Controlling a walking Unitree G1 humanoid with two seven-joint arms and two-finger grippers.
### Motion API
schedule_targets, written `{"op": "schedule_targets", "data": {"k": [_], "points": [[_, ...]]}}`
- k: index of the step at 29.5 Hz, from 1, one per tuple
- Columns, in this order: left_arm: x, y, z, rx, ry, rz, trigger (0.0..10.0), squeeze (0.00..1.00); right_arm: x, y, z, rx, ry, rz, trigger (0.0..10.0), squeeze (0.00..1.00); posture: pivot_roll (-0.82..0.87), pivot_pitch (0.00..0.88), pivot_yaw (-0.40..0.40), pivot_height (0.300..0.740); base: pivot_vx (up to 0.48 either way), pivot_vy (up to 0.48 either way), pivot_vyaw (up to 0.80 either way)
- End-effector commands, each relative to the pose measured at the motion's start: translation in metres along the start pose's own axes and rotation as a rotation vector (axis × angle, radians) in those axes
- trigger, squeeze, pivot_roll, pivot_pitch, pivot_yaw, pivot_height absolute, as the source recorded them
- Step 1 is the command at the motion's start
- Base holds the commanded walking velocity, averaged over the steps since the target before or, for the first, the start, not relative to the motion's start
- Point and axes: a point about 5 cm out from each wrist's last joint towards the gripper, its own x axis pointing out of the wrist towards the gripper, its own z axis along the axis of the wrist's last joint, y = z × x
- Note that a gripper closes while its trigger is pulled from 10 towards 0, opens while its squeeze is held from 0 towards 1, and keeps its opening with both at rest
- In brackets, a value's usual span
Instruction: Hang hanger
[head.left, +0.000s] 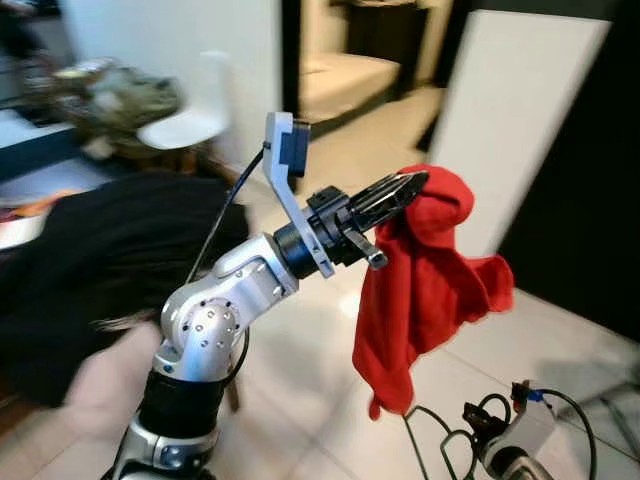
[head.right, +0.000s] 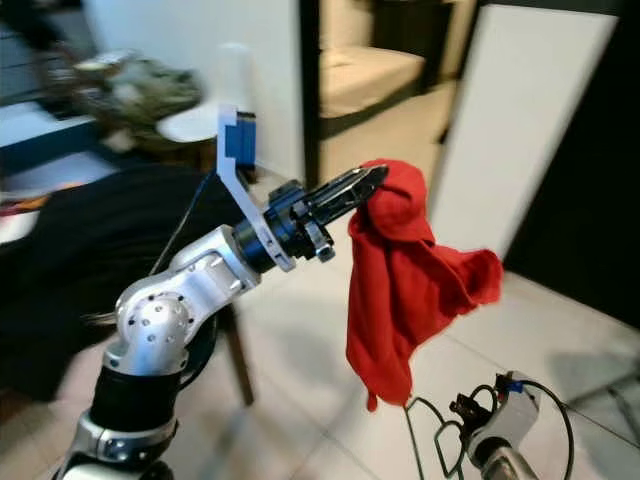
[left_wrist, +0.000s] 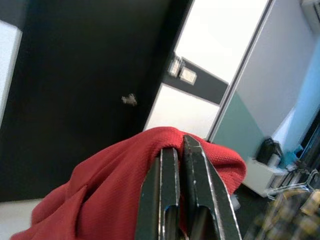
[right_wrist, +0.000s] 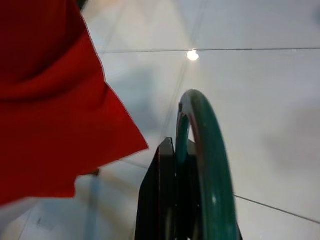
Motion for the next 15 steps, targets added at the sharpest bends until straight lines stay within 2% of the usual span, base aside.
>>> {"op": "schedule_targets", "data": {"k": [1,6,7,10,12,15], "points": [[0.0,0.004,0.004,0.023,-0.019,0.023,10.0,0.0,0.0,0.004,-0.008,0.01,0.021,0.008,10.0,0.0,-0.03,0.0,0.005,0.74,0.0,0.0,-0.8],[-0.006,0.014,0.007,0.102,0.001,0.066,10.0,0.0,-0.001,0.002,-0.007,0.03,0.004,-0.009,10.0,0.0,-0.03,0.0,0.015,0.74,0.0,0.0,-0.8],[-0.009,0.02,0.009,0.173,0.024,0.092,10.0,0.0,-0.002,0.0,-0.006,0.043,-0.008,-0.019,10.0,0.0,-0.04,0.0,0.019,0.74,0.0,0.0,-0.8],[-0.013,0.034,0.016,0.25,0.016,0.17,10.0,0.0,-0.003,-0.004,-0.004,0.069,-0.024,-0.031,10.0,0.0,-0.04,0.0,0.026,0.74,0.0,0.0,-0.8],[-0.013,0.035,0.017,0.256,0.014,0.177,10.0,0.0,-0.003,-0.004,-0.004,0.071,-0.026,-0.032,10.0,0.0,-0.04,0.0,0.026,0.74,0.0,0.0,-0.8],[-0.017,0.046,0.017,0.301,0.015,0.255,10.0,0.0,-0.004,-0.005,-0.004,0.06,-0.024,-0.032,10.0,0.0,-0.05,0.0,0.031,0.74,0.0,0.0,-0.8]]}}
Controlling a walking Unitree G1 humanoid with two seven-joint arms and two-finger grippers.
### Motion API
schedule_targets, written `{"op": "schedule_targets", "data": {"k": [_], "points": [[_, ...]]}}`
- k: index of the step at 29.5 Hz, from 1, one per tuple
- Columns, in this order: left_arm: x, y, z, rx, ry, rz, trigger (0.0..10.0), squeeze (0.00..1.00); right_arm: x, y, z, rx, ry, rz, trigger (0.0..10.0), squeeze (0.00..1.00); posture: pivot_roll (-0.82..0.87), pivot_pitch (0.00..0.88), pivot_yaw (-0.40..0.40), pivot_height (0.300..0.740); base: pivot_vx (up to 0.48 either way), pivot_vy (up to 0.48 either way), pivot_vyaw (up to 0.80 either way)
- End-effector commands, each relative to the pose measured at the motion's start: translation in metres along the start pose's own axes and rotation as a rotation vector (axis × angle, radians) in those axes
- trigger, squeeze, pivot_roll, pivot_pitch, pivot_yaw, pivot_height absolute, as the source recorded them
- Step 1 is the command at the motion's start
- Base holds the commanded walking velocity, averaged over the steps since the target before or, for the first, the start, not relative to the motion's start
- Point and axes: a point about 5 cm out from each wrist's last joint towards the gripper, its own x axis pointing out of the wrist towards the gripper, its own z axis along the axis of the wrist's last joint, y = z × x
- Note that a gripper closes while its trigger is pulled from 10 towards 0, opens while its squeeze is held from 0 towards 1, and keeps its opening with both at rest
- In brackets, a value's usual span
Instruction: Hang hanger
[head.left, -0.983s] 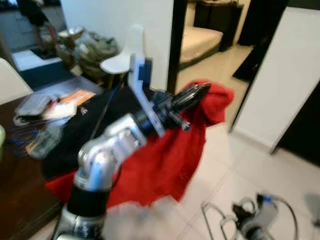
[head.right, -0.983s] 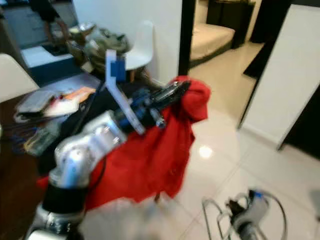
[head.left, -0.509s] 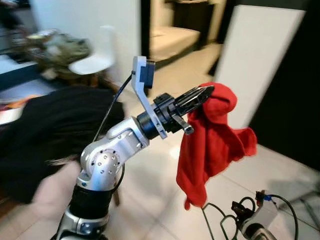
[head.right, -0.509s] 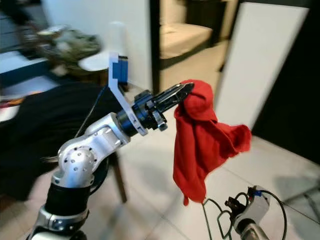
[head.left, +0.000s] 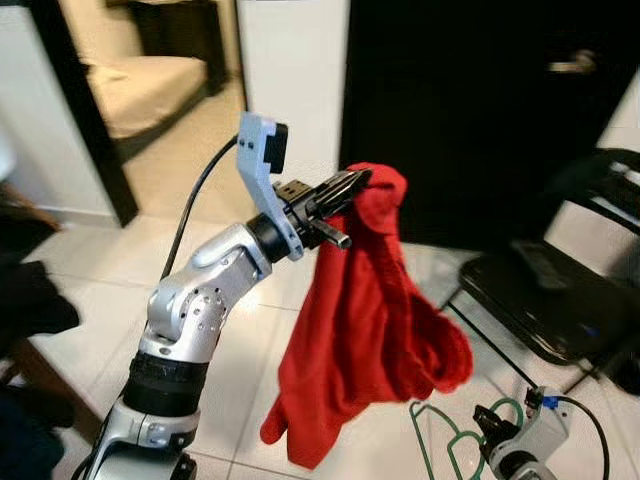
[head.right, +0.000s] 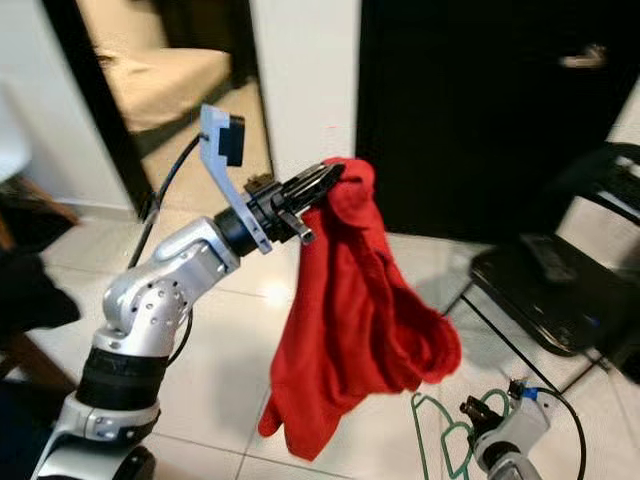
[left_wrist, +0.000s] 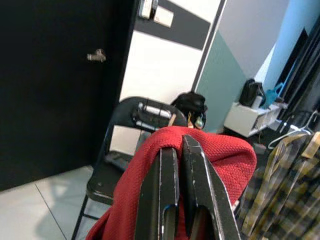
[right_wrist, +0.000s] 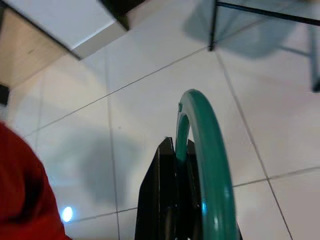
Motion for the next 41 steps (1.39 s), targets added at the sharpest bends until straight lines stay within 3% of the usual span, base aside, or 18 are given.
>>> {"op": "schedule_targets", "data": {"k": [1,4,7,11,20,24,27,29,30,31,38,41], "points": [[-0.001,0.009,0.006,0.08,-0.021,0.054,10.0,0.0,-0.002,0.001,-0.005,-0.002,0.009,0.004,10.0,0.0,-0.05,0.0,0.033,0.74,0.0,0.0,-0.8],[-0.001,0.012,0.002,0.108,-0.012,0.076,10.0,0.0,-0.002,0.0,-0.005,-0.003,0.008,0.004,10.0,0.0,-0.05,0.0,0.033,0.74,0.0,0.0,-0.8],[-0.006,0.016,-0.024,0.166,0.047,0.123,10.0,0.0,0.001,0.0,0.009,-0.075,-0.025,0.03,10.0,0.0,-0.07,0.0,0.042,0.74,0.0,0.0,-0.8],[-0.008,0.019,-0.033,0.191,0.06,0.142,10.0,0.0,0.004,0.001,0.023,-0.139,-0.042,0.069,10.0,0.0,-0.08,0.0,0.045,0.74,0.0,0.0,-0.8],[-0.011,0.029,-0.035,0.192,0.041,0.193,10.0,0.0,0.012,0.017,0.058,-0.311,-0.083,0.231,10.0,0.0,-0.09,0.0,0.043,0.74,0.0,0.0,-0.8],[-0.022,0.044,-0.035,0.182,0.027,0.28,10.0,0.0,0.015,0.053,0.101,-0.518,-0.167,0.432,10.0,0.0,-0.1,0.0,0.043,0.74,0.0,0.0,-0.8],[-0.025,0.046,-0.037,0.177,0.032,0.293,10.0,0.0,0.014,0.058,0.104,-0.54,-0.171,0.46,10.0,0.0,-0.1,0.0,0.043,0.74,0.0,0.0,-0.8],[-0.033,0.048,-0.045,0.149,0.052,0.303,10.0,0.0,0.012,0.073,0.108,-0.601,-0.176,0.534,10.0,0.0,-0.1,0.0,0.038,0.74,0.0,0.0,-0.8],[-0.033,0.048,-0.045,0.149,0.052,0.303,10.0,0.0,0.012,0.073,0.108,-0.601,-0.176,0.534,10.0,0.0,-0.1,0.0,0.038,0.74,0.0,0.0,-0.8],[-0.043,0.049,-0.058,0.143,0.1,0.303,10.0,0.0,0.009,0.085,0.111,-0.656,-0.179,0.595,10.0,0.0,-0.11,0.0,0.037,0.74,0.0,0.0,-0.8],[-0.052,0.051,-0.064,0.13,0.118,0.302,10.0,0.0,0.004,0.093,0.114,-0.713,-0.171,0.644,10.0,0.0,-0.11,0.0,0.037,0.74,0.0,0.0,-0.8],[-0.052,0.053,-0.056,0.134,0.106,0.282,10.0,0.0,-0.003,0.094,0.123,-0.745,-0.174,0.666,10.0,0.0,-0.11,0.0,0.047,0.74,0.0,0.0,-0.8]]}}
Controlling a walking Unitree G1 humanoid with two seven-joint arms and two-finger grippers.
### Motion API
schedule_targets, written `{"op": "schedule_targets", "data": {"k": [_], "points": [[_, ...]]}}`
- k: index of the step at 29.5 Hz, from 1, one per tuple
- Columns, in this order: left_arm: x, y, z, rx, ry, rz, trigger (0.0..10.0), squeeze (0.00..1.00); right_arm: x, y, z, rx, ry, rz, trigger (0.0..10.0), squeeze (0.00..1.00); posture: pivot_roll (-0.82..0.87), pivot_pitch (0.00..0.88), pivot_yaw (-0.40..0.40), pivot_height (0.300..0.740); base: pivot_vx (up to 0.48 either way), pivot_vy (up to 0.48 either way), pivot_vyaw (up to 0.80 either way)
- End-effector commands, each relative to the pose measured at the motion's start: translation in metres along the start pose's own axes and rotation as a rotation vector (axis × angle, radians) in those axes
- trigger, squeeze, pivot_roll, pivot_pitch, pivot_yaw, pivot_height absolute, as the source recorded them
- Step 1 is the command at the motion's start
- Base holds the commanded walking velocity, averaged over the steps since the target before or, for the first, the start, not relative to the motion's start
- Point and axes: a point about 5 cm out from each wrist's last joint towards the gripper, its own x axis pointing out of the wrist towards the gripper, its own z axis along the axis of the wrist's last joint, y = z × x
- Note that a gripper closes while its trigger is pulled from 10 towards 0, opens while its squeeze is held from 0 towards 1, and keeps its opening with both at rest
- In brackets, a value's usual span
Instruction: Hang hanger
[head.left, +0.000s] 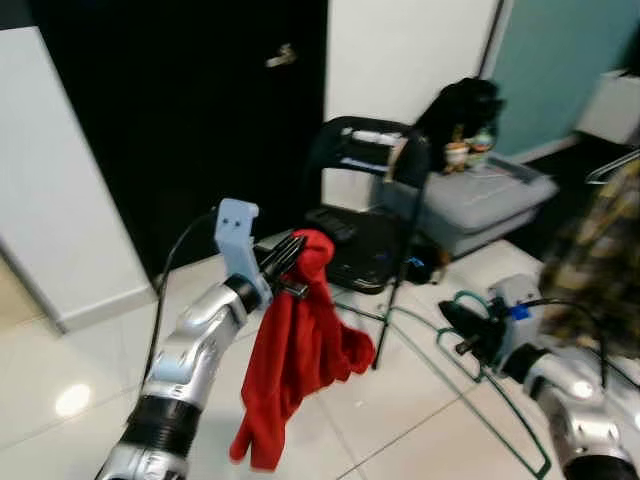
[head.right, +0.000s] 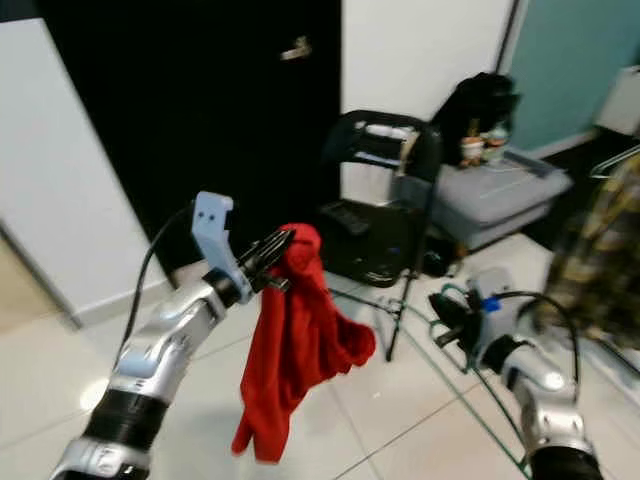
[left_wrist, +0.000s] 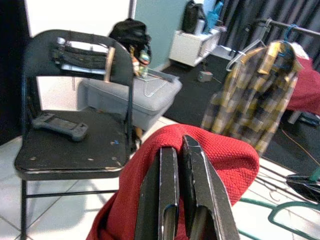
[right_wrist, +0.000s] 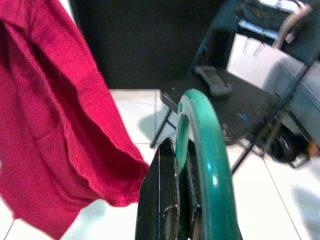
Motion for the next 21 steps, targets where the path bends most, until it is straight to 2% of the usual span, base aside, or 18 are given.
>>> {"op": "schedule_targets", "data": {"k": [1,2,3,4,6,7,8,10,11,12,15,16,17,19,21], "points": [[0.0,0.003,0.013,0.021,-0.042,-0.016,10.0,0.0,-0.003,0.001,0.0,0.003,0.017,0.017,10.0,0.0,-0.11,0.0,0.047,0.74,0.0,0.0,-0.8],[0.003,0.006,0.021,0.033,-0.056,-0.023,10.0,0.0,-0.009,-0.002,0.009,-0.011,0.009,0.031,10.0,0.0,-0.11,0.0,0.053,0.74,0.0,0.0,-0.8],[0.003,0.006,0.021,0.033,-0.056,-0.023,10.0,0.0,-0.009,-0.002,0.009,-0.011,0.009,0.031,10.0,0.0,-0.11,0.0,0.053,0.74,0.0,0.0,-0.8],[0.011,0.011,0.041,0.056,-0.094,-0.04,10.0,0.0,-0.023,-0.009,0.029,-0.034,-0.025,0.049,10.0,0.0,-0.12,0.0,0.062,0.74,0.0,0.0,-0.8],[0.011,0.011,0.041,0.056,-0.094,-0.04,10.0,0.0,-0.023,-0.009,0.029,-0.034,-0.025,0.049,10.0,0.0,-0.12,0.0,0.062,0.74,0.0,0.0,-0.8],[0.016,0.01,0.051,0.06,-0.12,-0.052,10.0,0.0,-0.031,-0.012,0.041,-0.027,-0.061,0.06,10.0,0.0,-0.13,0.0,0.069,0.74,0.0,0.0,-0.8],[0.016,0.01,0.051,0.06,-0.12,-0.052,10.0,0.0,-0.031,-0.012,0.041,-0.027,-0.061,0.06,10.0,0.0,-0.13,0.0,0.069,0.74,0.0,0.0,-0.8],[0.023,0.004,0.073,0.069,-0.179,-0.128,10.0,0.0,-0.049,-0.014,0.068,-0.015,-0.157,0.095,10.0,0.0,-0.14,0.0,0.081,0.74,0.0,0.0,-0.8],[0.023,0.004,0.073,0.069,-0.179,-0.128,10.0,0.0,-0.049,-0.014,0.068,-0.015,-0.157,0.095,10.0,0.0,-0.14,0.0,0.081,0.74,0.0,0.0,-0.8],[0.024,-0.001,0.082,0.086,-0.2,-0.179,10.0,0.0,-0.057,-0.014,0.081,-0.015,-0.213,0.111,10.0,0.0,-0.14,0.0,0.086,0.74,0.0,0.0,-0.8],[0.025,-0.004,0.087,0.102,-0.212,-0.217,10.0,0.0,-0.062,-0.014,0.091,-0.015,-0.254,0.12,10.0,0.0,-0.14,0.0,0.088,0.74,0.0,0.0,-0.8],[0.025,-0.008,0.093,0.149,-0.197,-0.277,10.0,0.0,-0.068,-0.008,0.114,-0.018,-0.358,0.165,10.0,0.0,-0.14,0.0,0.099,0.74,0.0,0.0,-0.8],[0.025,-0.008,0.093,0.149,-0.197,-0.277,10.0,0.0,-0.068,-0.008,0.114,-0.018,-0.358,0.165,10.0,0.0,-0.14,0.0,0.099,0.74,0.0,0.0,-0.8],[0.024,-0.005,0.094,0.19,-0.166,-0.291,10.0,0.0,-0.068,0.004,0.125,-0.012,-0.403,0.228,10.0,0.0,-0.15,0.0,0.103,0.74,0.0,0.0,-0.8],[0.024,-0.001,0.092,0.205,-0.151,-0.274,10.0,0.0,-0.064,0.009,0.124,-0.015,-0.385,0.249,10.0,0.0,-0.15,0.0,0.103,0.74,0.0,0.0,-0.71]]}}
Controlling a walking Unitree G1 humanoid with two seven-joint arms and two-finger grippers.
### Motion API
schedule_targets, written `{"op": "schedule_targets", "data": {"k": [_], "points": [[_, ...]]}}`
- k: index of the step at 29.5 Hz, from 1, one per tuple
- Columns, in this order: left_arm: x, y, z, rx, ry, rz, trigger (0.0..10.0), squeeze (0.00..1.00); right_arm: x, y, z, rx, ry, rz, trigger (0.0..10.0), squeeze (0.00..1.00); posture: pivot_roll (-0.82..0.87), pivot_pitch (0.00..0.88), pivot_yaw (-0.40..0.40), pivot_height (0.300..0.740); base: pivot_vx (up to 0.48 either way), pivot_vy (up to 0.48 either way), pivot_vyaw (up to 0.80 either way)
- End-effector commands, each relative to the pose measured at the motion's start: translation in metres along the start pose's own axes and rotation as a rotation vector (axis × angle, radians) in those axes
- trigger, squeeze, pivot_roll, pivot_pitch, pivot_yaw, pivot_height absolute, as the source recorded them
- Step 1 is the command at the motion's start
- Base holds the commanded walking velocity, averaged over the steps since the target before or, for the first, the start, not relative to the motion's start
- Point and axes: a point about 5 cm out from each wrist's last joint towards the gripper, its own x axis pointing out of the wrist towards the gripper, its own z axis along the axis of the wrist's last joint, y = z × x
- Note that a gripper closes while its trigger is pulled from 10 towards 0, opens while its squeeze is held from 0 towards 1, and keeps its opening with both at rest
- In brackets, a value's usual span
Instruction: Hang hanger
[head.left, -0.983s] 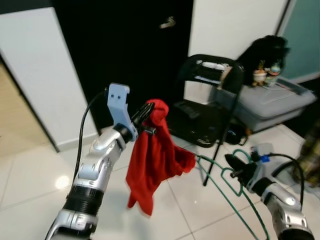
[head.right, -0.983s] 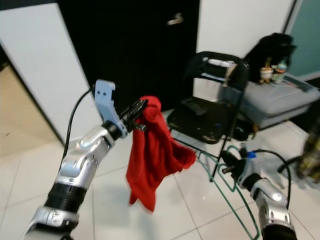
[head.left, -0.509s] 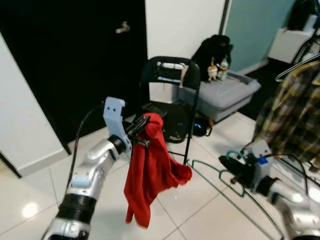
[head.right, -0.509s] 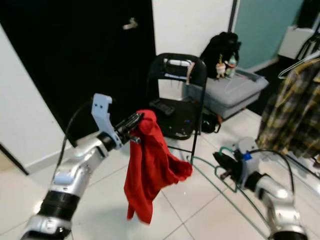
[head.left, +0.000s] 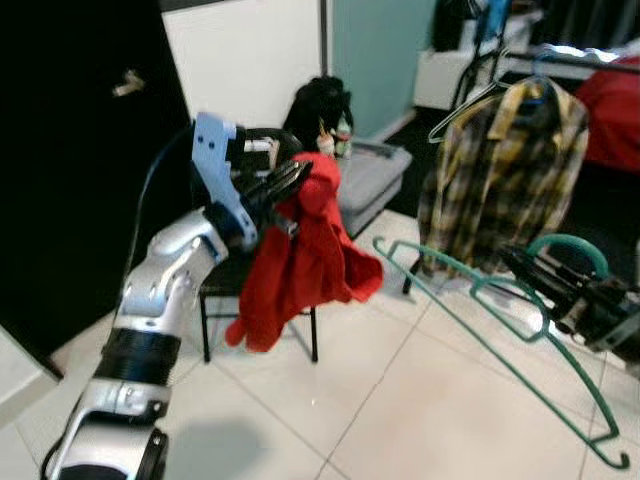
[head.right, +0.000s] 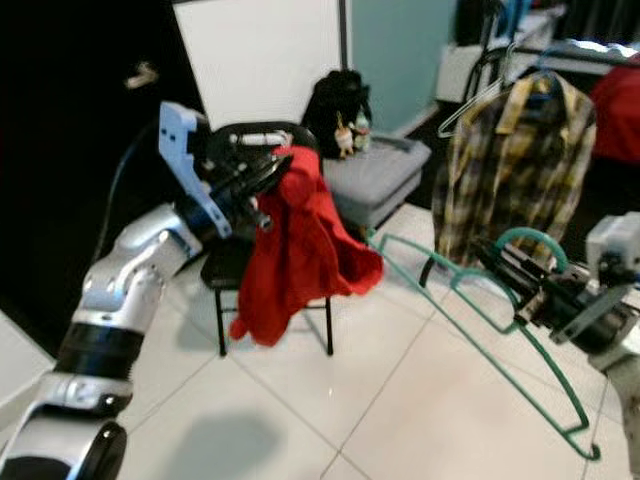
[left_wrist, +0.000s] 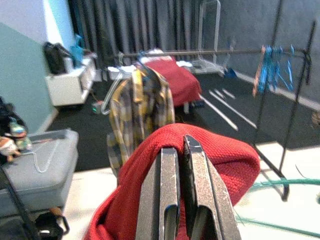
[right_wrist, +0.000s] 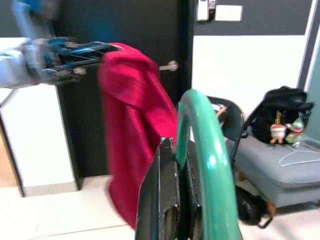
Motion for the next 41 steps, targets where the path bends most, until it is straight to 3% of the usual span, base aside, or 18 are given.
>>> {"op": "schedule_targets", "data": {"k": [1,6,9,17,21,28,31,39,41], "points": [[-0.003,0.007,0.003,0.036,0.019,0.018,10.0,0.0,0.011,0.013,-0.005,0.005,0.032,0.063,10.0,0.0,-0.16,0.0,0.103,0.74,0.0,0.0,0.0],[-0.008,0.013,-0.002,0.018,0.041,0.048,10.0,0.0,0.021,0.03,-0.018,0.047,0.094,0.128,10.0,0.0,-0.15,0.0,0.101,0.74,0.0,0.0,0.0],[-0.017,0.009,-0.007,0.011,0.077,0.008,10.0,0.0,0.028,0.038,-0.027,0.073,0.126,0.162,10.0,0.0,-0.14,0.0,0.084,0.74,0.0,0.0,0.0],[-0.031,0.003,-0.009,0.007,0.14,-0.079,10.0,0.0,0.037,0.034,-0.023,0.059,0.14,0.171,10.0,0.0,-0.12,0.0,0.057,0.74,0.0,0.0,0.0],[-0.033,-0.008,-0.006,-0.052,0.137,-0.127,10.0,0.0,0.044,0.024,-0.011,0.014,0.102,0.123,10.0,0.0,-0.11,0.0,0.047,0.74,0.0,0.0,0.0],[-0.015,-0.028,-0.002,-0.257,0.021,-0.097,10.0,0.0,0.063,0.021,-0.005,0.019,0.01,0.046,10.0,0.0,-0.1,0.0,0.046,0.74,0.0,0.0,0.0],[-0.009,-0.033,-0.001,-0.309,-0.008,-0.088,10.0,0.0,0.066,0.022,-0.007,0.031,0.0,0.044,10.0,0.0,-0.1,0.0,0.046,0.74,0.0,0.0,0.0],[-0.001,-0.038,0.0,-0.341,-0.031,-0.078,10.0,0.0,0.07,0.026,-0.009,0.045,0.003,0.072,10.0,0.0,-0.1,0.0,0.047,0.74,0.0,0.0,0.0],[0.008,-0.038,-0.001,-0.285,-0.03,-0.06,10.0,0.0,0.069,0.034,-0.017,0.044,0.068,0.139,10.0,0.0,-0.1,0.0,0.054,0.74,0.0,0.0,0.0]]}}
